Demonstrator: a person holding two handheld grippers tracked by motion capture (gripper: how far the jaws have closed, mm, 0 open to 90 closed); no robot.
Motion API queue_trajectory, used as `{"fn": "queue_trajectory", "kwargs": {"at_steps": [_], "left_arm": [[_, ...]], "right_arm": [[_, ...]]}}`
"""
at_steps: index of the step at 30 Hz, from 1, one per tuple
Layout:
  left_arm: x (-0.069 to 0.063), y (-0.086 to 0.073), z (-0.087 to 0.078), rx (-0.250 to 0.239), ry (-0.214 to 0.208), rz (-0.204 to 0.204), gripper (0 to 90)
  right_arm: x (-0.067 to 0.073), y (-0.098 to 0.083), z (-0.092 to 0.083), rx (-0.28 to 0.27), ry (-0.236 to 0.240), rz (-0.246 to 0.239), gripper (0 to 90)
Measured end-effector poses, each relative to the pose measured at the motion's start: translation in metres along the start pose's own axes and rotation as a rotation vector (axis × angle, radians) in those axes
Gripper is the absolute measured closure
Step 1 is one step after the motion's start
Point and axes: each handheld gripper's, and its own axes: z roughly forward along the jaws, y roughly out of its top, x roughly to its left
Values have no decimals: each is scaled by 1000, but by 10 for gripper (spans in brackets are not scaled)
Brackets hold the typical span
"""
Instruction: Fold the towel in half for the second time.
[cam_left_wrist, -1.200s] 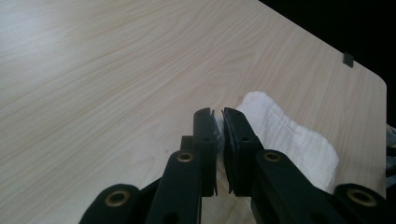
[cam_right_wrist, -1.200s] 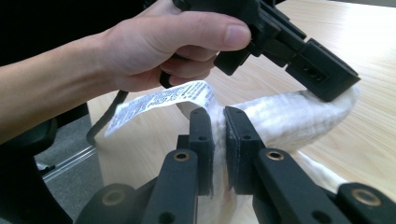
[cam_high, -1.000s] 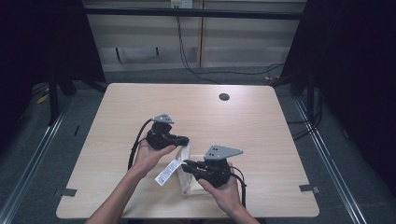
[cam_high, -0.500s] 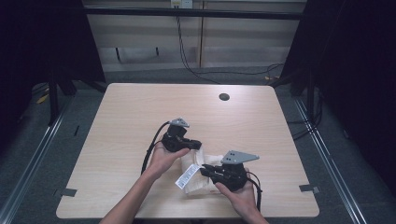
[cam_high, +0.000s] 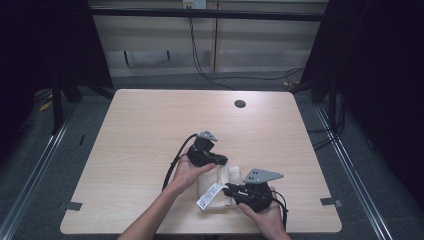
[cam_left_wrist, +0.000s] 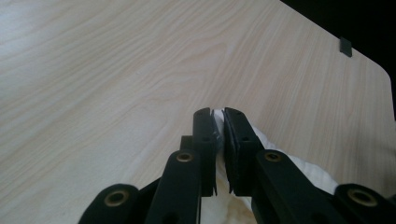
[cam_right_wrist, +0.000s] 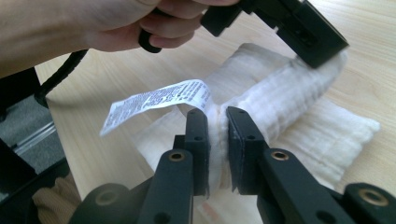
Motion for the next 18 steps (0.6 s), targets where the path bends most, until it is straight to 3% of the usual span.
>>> {"fn": "queue_trajectory", "kwargs": {"at_steps": [8, 11, 14, 18], "left_arm": [[-2, -1, 16, 31, -12, -9, 834], [-1, -3, 22, 25, -21, -26, 832], [0, -5, 27, 36, -21, -37, 786], [-2, -6, 31, 31, -25, -44, 790]], "right_arm": [[-7, -11, -3, 49, -28, 5, 778], [-10, -16, -3, 63, -30, 21, 783], [-11, -19, -1, 87, -47, 7, 784], [-14, -22, 1, 111, -55, 9, 782]]}}
